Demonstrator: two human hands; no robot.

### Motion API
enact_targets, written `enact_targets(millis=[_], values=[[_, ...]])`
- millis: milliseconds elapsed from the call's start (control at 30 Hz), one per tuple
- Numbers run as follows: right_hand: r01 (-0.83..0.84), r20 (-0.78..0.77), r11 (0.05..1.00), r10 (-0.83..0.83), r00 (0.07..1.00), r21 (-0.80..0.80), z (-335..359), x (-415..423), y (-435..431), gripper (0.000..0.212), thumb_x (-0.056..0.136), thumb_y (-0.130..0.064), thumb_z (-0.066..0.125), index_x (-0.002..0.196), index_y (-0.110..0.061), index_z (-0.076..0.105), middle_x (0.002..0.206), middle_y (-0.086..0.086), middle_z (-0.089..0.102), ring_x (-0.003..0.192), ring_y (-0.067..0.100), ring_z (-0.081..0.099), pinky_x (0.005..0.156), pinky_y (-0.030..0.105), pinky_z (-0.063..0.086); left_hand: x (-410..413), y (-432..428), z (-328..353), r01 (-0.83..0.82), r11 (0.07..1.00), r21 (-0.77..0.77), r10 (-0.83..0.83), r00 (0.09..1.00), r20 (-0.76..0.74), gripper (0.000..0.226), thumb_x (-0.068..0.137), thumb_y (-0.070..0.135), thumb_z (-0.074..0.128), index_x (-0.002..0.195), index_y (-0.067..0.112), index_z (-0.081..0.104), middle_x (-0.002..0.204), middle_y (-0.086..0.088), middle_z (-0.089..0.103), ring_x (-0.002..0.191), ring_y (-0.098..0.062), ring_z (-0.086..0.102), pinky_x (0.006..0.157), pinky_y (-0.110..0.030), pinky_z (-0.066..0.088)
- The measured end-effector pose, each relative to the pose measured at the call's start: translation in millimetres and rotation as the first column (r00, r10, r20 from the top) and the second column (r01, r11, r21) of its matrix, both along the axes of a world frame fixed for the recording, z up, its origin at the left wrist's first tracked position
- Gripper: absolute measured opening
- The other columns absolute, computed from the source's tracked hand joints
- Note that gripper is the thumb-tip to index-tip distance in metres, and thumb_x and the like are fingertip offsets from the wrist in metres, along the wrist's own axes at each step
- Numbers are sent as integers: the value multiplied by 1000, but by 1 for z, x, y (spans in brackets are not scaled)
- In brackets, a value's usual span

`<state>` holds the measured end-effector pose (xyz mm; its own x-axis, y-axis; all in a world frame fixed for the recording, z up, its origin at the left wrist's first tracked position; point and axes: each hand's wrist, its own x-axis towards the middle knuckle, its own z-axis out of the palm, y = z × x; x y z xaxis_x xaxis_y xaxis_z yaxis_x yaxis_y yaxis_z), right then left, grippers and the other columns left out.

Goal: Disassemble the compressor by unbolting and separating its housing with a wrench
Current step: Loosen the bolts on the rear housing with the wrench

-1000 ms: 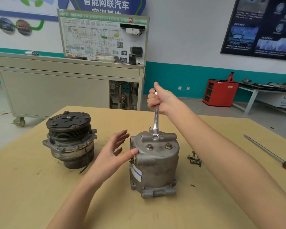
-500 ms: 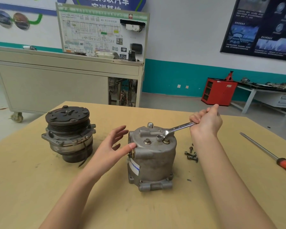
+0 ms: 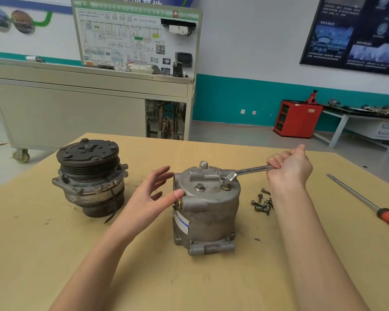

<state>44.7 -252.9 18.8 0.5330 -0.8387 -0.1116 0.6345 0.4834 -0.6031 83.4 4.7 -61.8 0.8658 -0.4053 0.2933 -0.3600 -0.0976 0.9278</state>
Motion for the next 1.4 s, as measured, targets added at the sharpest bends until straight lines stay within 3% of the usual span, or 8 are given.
enact_targets(millis=[200,433,600,867,1100,1267,1333,1400], values=[[10,25,999,-9,1000,-36,-10,-9,-3,38,103,-24,36,67,-14,31,52,-5,20,37,8,17,35,18,19,-1,0,0,-3,1000,7,3,1000,10,83,64,53,66,141,33,40,127,27,50,120,5,45,92,-12,37],[12,53,941,6,999,-339,4,-9,-1,40,104,-26,34,65,-16,29,47,-7,21,40,9,17,38,19,21,1,-2,-1,-8,1000,3,8,1000,-6,84,63,55,65,140,34,40,135,18,51,128,-3,43,98,-21,37],[83,18,940,-81,997,-332,0,-21,3,40,104,-24,34,66,-14,30,46,-8,24,38,8,23,40,19,26,0,-1,-1,-10,1000,10,10,1000,1,86,62,58,65,141,34,40,133,20,52,128,-3,44,98,-20,39],[306,114,822,-287,951,-481,-5,-59,29,28,103,-23,36,76,-15,36,49,-7,33,42,11,31,45,23,40,1,0,-3,-12,1000,7,12,1000,-4,81,65,58,65,139,36,41,130,24,53,127,-2,46,94,-19,39],[266,206,868,-194,959,-420,-38,-71,26,23,103,-17,34,80,-15,37,54,-3,33,45,12,33,49,24,42,0,-1,-2,-13,1000,-2,13,1000,-5,83,66,56,65,141,33,40,135,17,52,129,-5,44,101,-26,38],[23,-21,897,-35,999,-441,-25,-18,-6,22,104,-19,35,84,-14,44,51,-7,35,40,6,36,45,23,43,-2,-1,-1,-16,1000,14,17,1000,-4,80,68,55,63,141,34,39,135,19,51,129,-5,44,105,-29,38],[-104,-222,782,-45,974,-615,-15,11,-15,21,103,-21,37,85,-16,47,57,-5,40,44,5,45,50,25,46,-2,0,-1,-16,1000,15,17,1000,-7,78,69,53,63,141,34,39,135,19,51,129,-5,44,105,-29,38],[-283,-412,560,-117,904,-779,-7,36,-18,23,102,-25,39,82,-19,47,65,-1,50,55,9,51,54,25,47,-3,0,0,-13,1000,20,13,1000,-8,76,69,53,64,139,36,39,134,21,51,129,-4,44,105,-29,38]])
